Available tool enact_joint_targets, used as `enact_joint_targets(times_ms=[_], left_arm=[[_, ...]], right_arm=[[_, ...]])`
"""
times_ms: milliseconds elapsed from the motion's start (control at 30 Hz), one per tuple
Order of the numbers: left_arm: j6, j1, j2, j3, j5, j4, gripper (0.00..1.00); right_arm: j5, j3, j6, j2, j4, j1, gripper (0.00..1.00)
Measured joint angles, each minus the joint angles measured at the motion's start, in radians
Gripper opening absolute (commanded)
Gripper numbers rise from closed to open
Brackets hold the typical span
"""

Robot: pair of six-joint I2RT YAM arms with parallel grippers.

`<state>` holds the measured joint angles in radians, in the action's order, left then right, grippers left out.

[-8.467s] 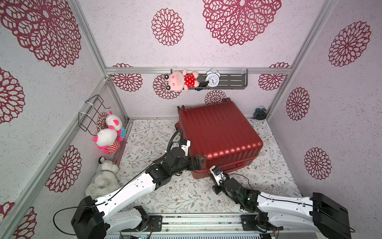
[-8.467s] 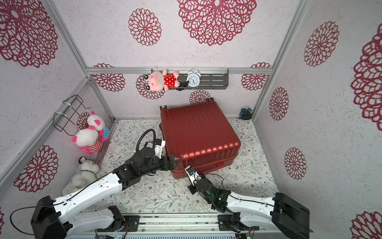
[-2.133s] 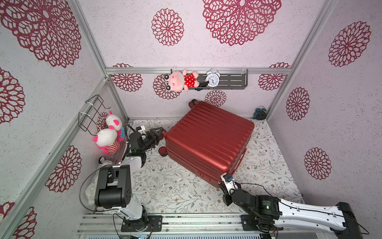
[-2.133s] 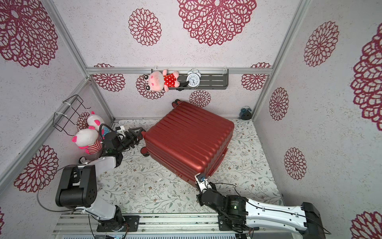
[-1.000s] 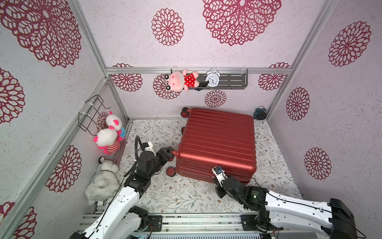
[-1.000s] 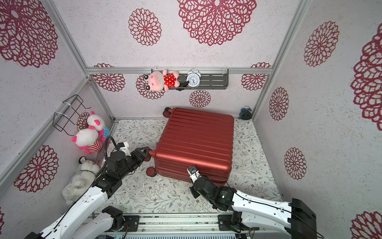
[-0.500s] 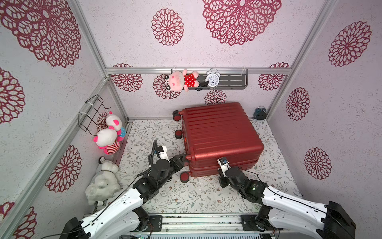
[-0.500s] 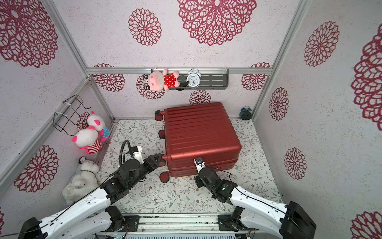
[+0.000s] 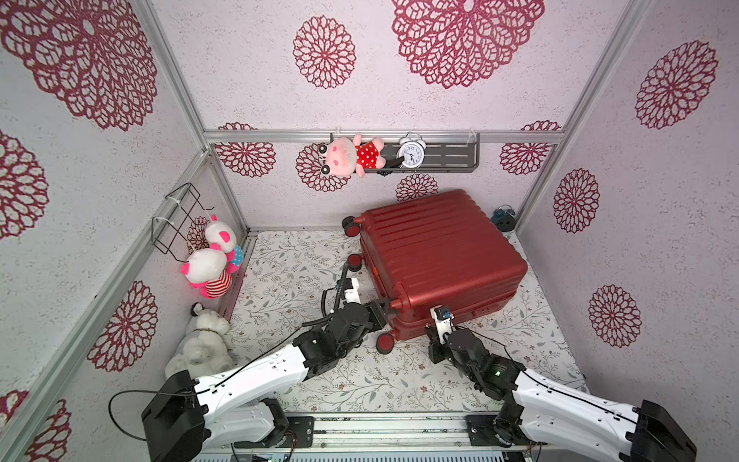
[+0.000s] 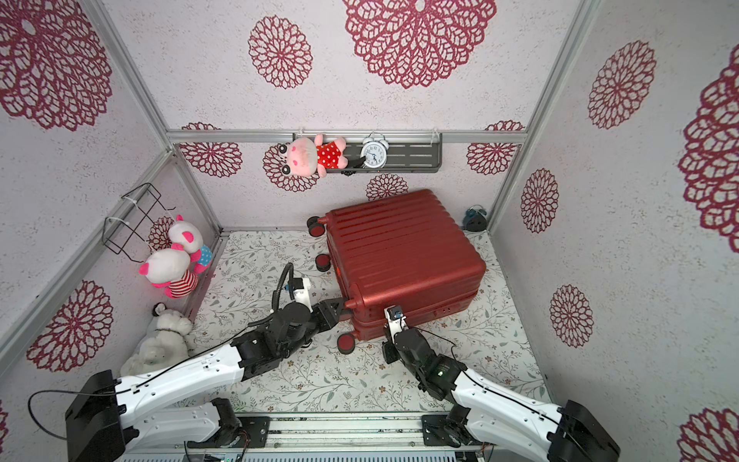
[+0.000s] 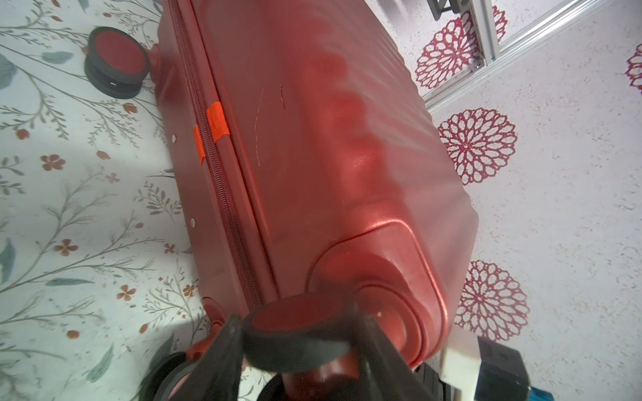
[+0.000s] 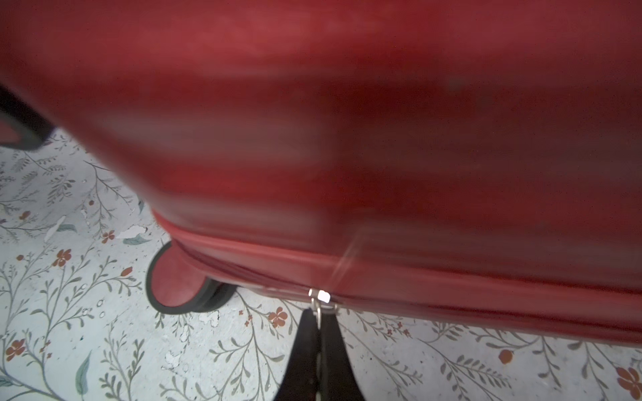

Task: Open the suitcase zippers
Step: Unzip the zipper on the suitcase, then adjust the suitcase at the center of the board.

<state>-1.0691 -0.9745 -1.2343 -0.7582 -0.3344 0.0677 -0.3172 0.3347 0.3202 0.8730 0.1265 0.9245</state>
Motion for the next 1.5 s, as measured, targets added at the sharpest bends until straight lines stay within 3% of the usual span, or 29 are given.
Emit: enact_joint_targets(times_ms=[300, 533, 667, 867, 1233, 1500], left_arm=[[-0.001, -0.022, -0.124, -0.049, 0.009, 0.118, 0.41], [0.015, -0.037, -0.161, -0.093, 0.043, 0.116, 0.80], [0.035, -0.082, -0.163, -0.097, 0.108, 0.049, 0.87], [0.068, -0.106, -0.132, -0.111, 0.118, -0.037, 0.89], [0.139, -0.095, 0.053, -0.162, 0.079, -0.222, 0.93], [0.188, 0.045, 0.066, -0.240, 0.241, -0.293, 0.94]], right_arm=[[-0.076, -0.018, 0.024, -0.009, 0.020, 0.012, 0.00], [-0.092, -0.031, 0.056, -0.025, 0.038, 0.026, 0.00], [-0.068, -0.038, 0.085, -0.025, 0.064, 0.041, 0.00], [-0.060, -0.051, 0.112, -0.027, 0.087, 0.042, 0.00], [-0.044, -0.082, 0.127, -0.103, 0.071, 0.043, 0.00], [-0.045, -0.084, 0.126, -0.185, -0.015, 0.051, 0.00]])
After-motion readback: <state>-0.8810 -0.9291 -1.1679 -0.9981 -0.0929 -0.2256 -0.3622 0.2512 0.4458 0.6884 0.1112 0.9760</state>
